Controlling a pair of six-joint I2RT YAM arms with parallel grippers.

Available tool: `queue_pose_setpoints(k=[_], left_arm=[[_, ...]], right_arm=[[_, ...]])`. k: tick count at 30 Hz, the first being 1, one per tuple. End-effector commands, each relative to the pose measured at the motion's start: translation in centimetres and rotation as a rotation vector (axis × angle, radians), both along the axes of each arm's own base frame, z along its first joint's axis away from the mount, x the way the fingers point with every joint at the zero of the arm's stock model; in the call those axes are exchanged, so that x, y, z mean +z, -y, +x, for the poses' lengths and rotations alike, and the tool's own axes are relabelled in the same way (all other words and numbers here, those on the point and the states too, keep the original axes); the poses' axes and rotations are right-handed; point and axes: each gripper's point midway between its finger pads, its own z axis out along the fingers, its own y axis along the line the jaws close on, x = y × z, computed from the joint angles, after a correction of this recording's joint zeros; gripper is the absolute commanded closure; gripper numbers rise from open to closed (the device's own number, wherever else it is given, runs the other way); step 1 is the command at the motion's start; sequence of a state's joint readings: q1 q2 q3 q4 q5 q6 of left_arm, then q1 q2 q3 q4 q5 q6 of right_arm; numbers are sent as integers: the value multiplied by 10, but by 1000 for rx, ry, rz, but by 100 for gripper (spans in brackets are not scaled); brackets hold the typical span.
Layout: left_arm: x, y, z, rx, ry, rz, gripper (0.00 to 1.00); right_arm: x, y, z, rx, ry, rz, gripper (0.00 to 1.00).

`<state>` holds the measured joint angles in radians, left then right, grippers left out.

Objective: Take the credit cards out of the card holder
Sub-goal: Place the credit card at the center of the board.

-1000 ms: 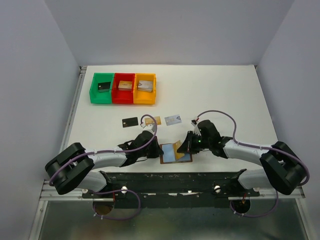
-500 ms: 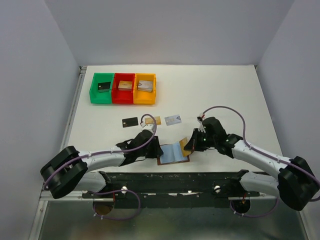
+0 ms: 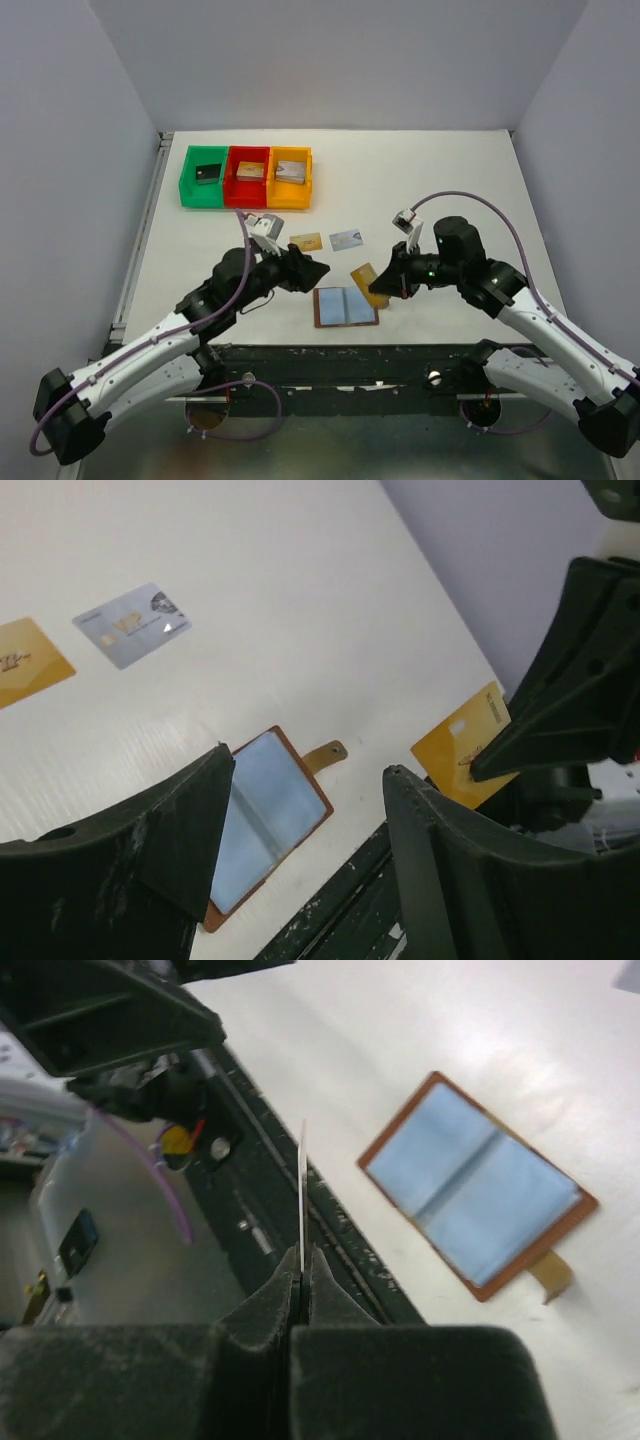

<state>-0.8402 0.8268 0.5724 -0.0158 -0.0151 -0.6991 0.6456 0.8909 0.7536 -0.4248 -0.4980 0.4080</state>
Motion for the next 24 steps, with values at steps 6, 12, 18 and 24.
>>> queue_pose_setpoints(k=[6,12,18,24], left_arm=[[72,2,-90,-561,360,-235,23],[86,16,-107,-737,326,-296,26],[82,27,-109,-822,255,-285,30],[75,34,-113,-863,212,-270,37]], right_arm=[[60,-7,-86,517,-49,179,100],[56,-12,-84,529,-60,124,100],[55,-22,-88,553,-53,91,100],[56,-28,-89,573,-49,77,100]])
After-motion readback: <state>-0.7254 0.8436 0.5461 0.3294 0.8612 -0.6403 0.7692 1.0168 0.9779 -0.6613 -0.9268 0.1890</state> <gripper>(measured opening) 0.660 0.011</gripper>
